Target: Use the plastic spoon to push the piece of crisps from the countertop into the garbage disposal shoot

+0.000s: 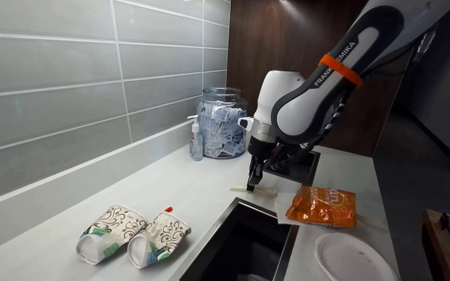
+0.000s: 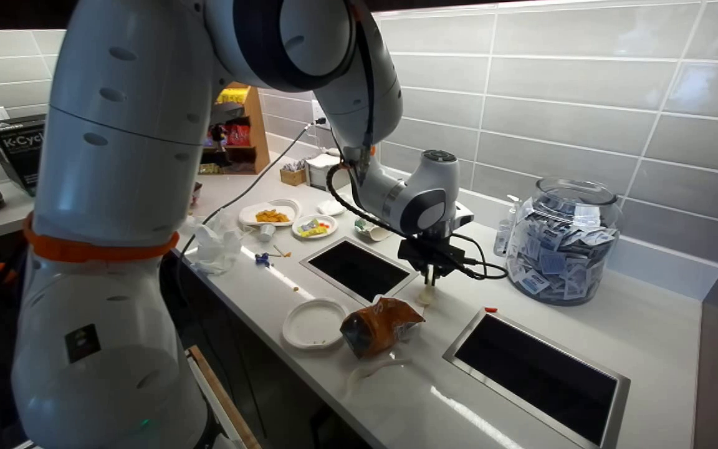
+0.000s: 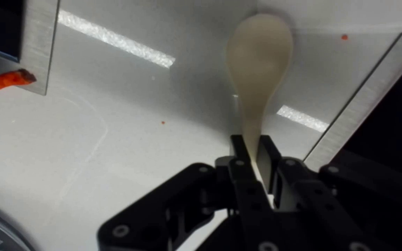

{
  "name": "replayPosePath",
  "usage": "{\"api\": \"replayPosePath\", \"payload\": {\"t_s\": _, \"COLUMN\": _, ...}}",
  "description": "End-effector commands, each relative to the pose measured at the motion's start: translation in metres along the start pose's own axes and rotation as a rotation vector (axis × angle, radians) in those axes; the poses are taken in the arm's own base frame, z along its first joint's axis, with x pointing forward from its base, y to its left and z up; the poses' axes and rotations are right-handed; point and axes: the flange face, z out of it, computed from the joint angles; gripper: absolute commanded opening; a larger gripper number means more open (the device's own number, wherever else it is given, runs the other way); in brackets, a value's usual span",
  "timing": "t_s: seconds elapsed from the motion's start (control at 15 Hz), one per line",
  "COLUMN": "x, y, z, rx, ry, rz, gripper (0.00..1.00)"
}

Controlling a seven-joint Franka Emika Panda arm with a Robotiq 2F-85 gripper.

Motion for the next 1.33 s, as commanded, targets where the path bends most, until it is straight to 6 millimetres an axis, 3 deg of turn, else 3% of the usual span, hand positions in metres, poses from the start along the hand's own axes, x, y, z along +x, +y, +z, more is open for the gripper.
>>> {"api": "replayPosePath", "payload": {"t_s": 0.0, "x": 0.001, "y": 0.0, "z": 0.006, "rx": -0.009, "ry": 0.005, "rz": 0.007, "gripper": 0.4}}
{"api": "replayPosePath", "payload": {"t_s": 0.53, "x": 0.008, "y": -0.004, "z": -0.007, "rx": -0.031, "ry": 0.006, "rz": 0.018, "gripper": 0.99}}
{"api": "replayPosePath", "payload": {"t_s": 0.93, "x": 0.011, "y": -0.018, "z": -0.043, "rx": 0.004, "ry": -0.046, "rz": 0.097, "gripper": 1.0}}
{"api": "replayPosePath", "payload": {"t_s": 1.27, "x": -0.005, "y": -0.031, "z": -0.079, "rx": 0.033, "ry": -0.144, "rz": 0.115, "gripper": 1.0}}
